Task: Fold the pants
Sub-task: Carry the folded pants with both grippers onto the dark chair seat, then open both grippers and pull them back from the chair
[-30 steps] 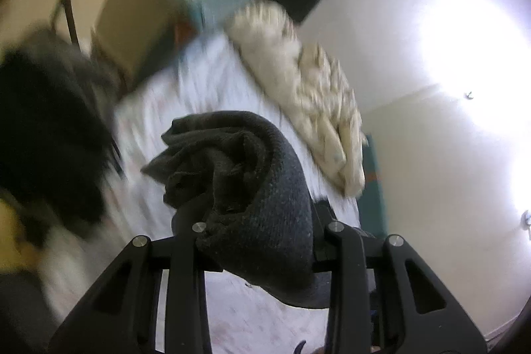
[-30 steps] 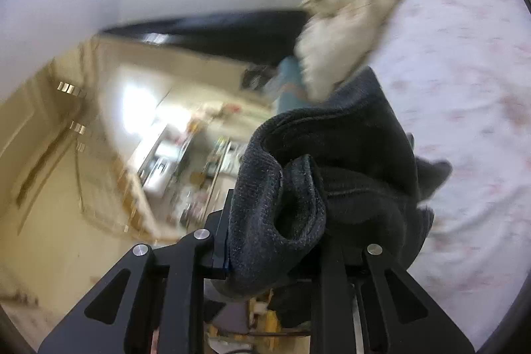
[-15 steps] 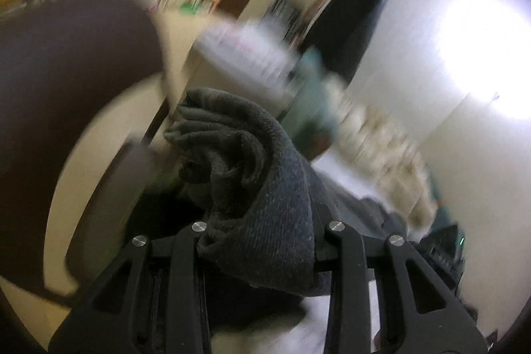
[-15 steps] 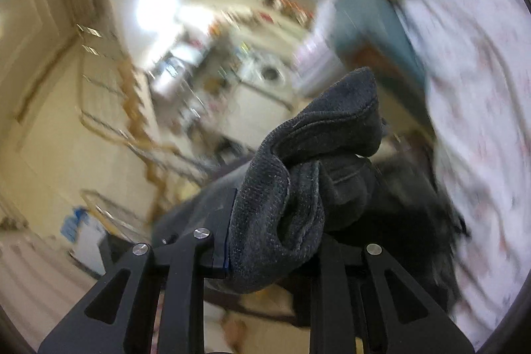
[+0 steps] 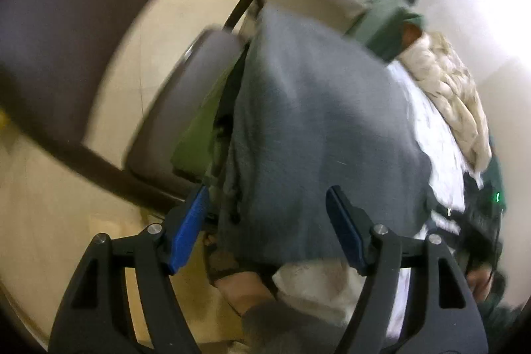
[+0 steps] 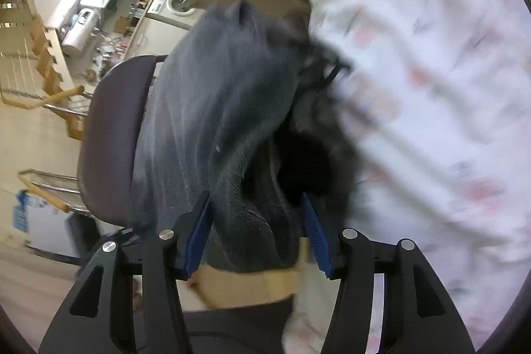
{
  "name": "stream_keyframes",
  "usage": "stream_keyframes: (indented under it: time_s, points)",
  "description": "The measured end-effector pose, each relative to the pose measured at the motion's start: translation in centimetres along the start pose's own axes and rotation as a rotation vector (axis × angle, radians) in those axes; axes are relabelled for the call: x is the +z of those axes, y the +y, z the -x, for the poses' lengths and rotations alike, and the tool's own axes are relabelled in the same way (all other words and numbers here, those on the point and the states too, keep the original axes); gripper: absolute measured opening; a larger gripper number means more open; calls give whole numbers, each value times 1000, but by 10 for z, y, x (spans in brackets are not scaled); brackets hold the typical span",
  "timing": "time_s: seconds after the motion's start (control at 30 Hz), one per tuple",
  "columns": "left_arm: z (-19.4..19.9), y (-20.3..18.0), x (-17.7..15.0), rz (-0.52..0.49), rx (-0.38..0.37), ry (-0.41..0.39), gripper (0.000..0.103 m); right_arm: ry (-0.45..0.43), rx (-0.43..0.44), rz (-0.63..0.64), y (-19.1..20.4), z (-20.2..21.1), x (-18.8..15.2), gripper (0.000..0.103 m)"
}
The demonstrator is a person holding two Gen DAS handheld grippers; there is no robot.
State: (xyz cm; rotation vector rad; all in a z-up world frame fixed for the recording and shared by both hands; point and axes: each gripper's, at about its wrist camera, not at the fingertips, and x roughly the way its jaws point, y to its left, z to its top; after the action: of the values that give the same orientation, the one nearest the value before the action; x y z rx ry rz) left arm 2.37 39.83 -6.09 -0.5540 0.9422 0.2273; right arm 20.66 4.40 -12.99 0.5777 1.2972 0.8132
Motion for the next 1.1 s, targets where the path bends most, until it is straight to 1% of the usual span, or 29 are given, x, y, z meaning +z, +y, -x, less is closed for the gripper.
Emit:
stream_keyframes:
  time_s: [0.07, 0.1, 0.13, 0.17, 0.2, 0.23, 0.27, 0.3, 0.33, 0.37, 0.4, 0.43, 0.47, 0.5, 0.53, 0.57, 0.6, 0.63, 0.67, 0.73, 0.77, 0.8, 0.83, 0.9, 0.97, 1.0, 1.03, 1.07, 1.1]
  points:
    - [29, -25, 5, -112, 16, -98, 70, -70, -62, 70, 13, 23, -1, 57]
    - [37, -34, 9, -146, 21, -132, 70, -139, -106, 111, 24, 37, 6, 57]
    - [43, -48, 16, -182, 31, -177, 71, -180, -116, 138, 33, 45, 11, 57]
    - [40, -65, 31, -225, 42, -209, 71, -206, -117, 163, 44, 47, 18, 57]
    - [31, -76, 46, -244, 69, -214, 71, -214, -115, 192, 60, 42, 28, 57]
    - [21, -80, 55, -252, 80, -203, 71, -195, -109, 223, 77, 30, 40, 57]
    - [-2, -87, 73, -264, 80, -161, 71, -166, -99, 248, 88, 19, 46, 57]
    - [-22, -87, 84, -261, 82, -115, 70, -113, -89, 280, 103, -1, 56, 56]
    - [-50, -86, 97, -255, 94, -53, 63, -57, -101, 313, 114, -23, 65, 52]
    - [-79, -82, 108, -245, 130, 2, 58, -29, -134, 349, 123, -42, 73, 52]
    - [-105, -75, 116, -219, 151, 55, 53, -10, -186, 386, 130, -59, 77, 52]
    - [-122, -66, 123, -191, 141, 81, 53, 14, -253, 411, 131, -77, 83, 52]
    - [-132, -60, 128, -163, 136, 79, 53, 34, -319, 419, 130, -94, 90, 52]
    - [-140, -53, 131, -137, 134, 67, 54, 64, -398, 411, 122, -114, 98, 52]
    - [-147, -49, 135, -118, 132, 62, 54, 89, -439, 393, 106, -124, 102, 54]
    - [-155, -49, 140, -111, 133, 63, 54, 124, -450, 357, 95, -135, 110, 57]
    - [-155, -49, 142, -115, 139, 68, 55, 152, -451, 304, 81, -145, 117, 65]
    - [-158, -54, 143, -128, 160, 74, 55, 148, -453, 281, 77, -147, 121, 68]
    - [-150, -56, 139, -134, 180, 76, 55, 138, -450, 274, 75, -144, 122, 68]
    - [-137, -62, 138, -148, 193, 88, 56, 102, -421, 303, 83, -124, 119, 68]
    - [-122, -69, 139, -151, 179, 79, 57, 71, -399, 331, 91, -109, 118, 68]
    - [-107, -71, 137, -152, 152, 56, 61, 20, -366, 375, 99, -82, 112, 71]
    - [-89, -78, 136, -160, 132, 28, 62, -16, -350, 413, 103, -62, 105, 71]
    - [-59, -102, 132, -193, 136, -30, 63, -88, -331, 486, 117, -12, 88, 72]
    - [-30, -131, 119, -225, 135, -82, 67, -144, -312, 510, 117, 30, 68, 81]
    - [-21, -143, 112, -235, 132, -101, 74, -188, -315, 516, 115, 57, 56, 87]
    - [-5, -161, 96, -249, 123, -143, 76, -219, -322, 517, 113, 75, 47, 90]
    - [3, -171, 86, -260, 112, -166, 77, -251, -329, 513, 108, 95, 39, 92]
    - [14, -185, 72, -272, 96, -197, 78, -286, -337, 502, 102, 119, 28, 99]
